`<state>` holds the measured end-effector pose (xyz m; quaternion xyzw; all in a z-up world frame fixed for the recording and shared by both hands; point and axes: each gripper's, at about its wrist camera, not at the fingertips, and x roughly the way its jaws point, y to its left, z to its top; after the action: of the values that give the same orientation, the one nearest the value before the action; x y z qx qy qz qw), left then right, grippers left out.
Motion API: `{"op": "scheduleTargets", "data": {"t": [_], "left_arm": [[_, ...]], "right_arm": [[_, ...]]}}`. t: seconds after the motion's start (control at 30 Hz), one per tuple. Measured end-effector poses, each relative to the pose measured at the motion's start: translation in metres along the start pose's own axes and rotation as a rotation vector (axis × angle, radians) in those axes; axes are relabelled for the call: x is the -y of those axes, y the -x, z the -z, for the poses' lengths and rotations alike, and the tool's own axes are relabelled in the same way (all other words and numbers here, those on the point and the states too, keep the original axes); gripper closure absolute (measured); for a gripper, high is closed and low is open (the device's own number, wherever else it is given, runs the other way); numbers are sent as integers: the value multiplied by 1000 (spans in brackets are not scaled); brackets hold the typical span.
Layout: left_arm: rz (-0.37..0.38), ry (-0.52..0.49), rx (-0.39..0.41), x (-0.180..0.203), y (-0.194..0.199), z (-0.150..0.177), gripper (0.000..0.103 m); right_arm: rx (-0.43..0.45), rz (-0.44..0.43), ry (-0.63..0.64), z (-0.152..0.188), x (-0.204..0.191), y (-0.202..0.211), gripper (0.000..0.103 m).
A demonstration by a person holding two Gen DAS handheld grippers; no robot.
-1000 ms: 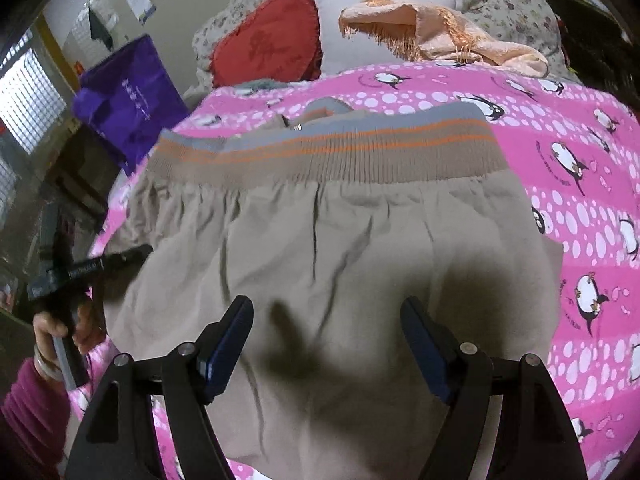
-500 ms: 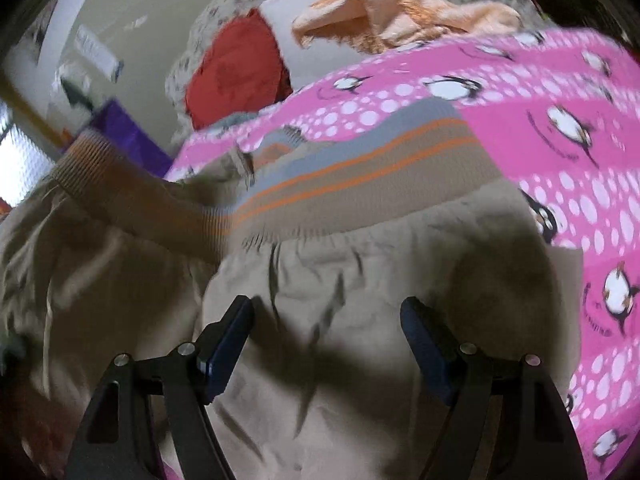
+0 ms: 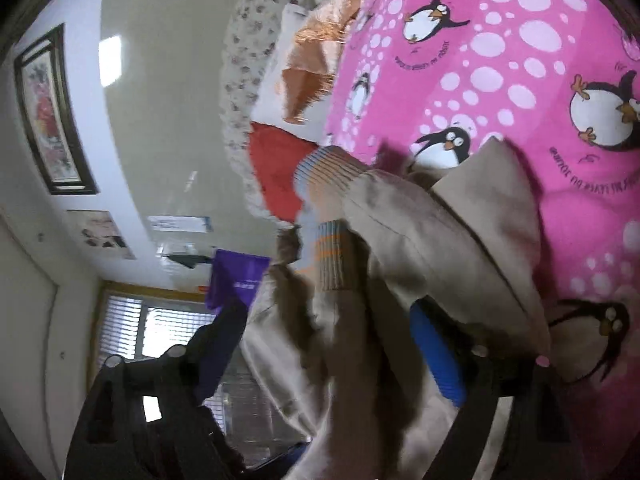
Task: Fold large clothes
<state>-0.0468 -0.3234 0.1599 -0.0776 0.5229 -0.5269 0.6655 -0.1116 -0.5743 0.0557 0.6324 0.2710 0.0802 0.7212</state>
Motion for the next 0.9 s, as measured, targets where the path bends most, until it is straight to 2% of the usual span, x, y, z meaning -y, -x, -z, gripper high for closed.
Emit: {"op": "scheduleTargets", "data": {"t": [0.07, 0.13, 0.23, 0.3, 0.37, 0.4, 0.47, 0.5, 0.63, 0.73, 0.77, 0.83, 0.9], "left_arm": [[-24, -76, 34, 13, 28, 3, 29], [-89, -138, 84, 15, 59, 12, 26], [-265, -149, 150, -7, 86, 26, 26], [-352, -109, 117, -34, 82, 35, 26], [-378, -41, 70, -54, 68, 42, 26], [-370, -13, 52, -62, 60, 47, 26], [-347, 16, 19, -65, 48, 52, 26], [-334, 12, 16, -60, 42, 52, 26], [-292, -58, 56, -34, 37, 44, 26], [-283, -86, 64, -25, 30, 39, 26], [-298, -97, 54, -23, 24, 39, 26], [-335, -112, 22, -27, 12, 45, 26], [-374, -116, -9, -31, 3, 47, 26]], "right_arm": [[-32, 12, 64, 3, -9, -2, 16], [-69, 28, 156, 9, -26, -5, 15], [-129, 98, 291, 21, -49, -16, 12], [-169, 181, 356, 30, -55, -30, 12], [-202, 263, 390, 36, -55, -50, 16], [-207, 289, 415, 40, -57, -58, 44], [-176, 367, 543, 49, -72, -69, 89], [-160, 388, 594, 52, -82, -69, 92], [-47, 430, 797, 56, -131, -55, 95], [33, 476, 825, 35, -144, -38, 95], [46, 493, 812, 26, -140, -34, 95], [4, 563, 760, 6, -112, -42, 93], [-52, 641, 679, -3, -82, -50, 75]]}}
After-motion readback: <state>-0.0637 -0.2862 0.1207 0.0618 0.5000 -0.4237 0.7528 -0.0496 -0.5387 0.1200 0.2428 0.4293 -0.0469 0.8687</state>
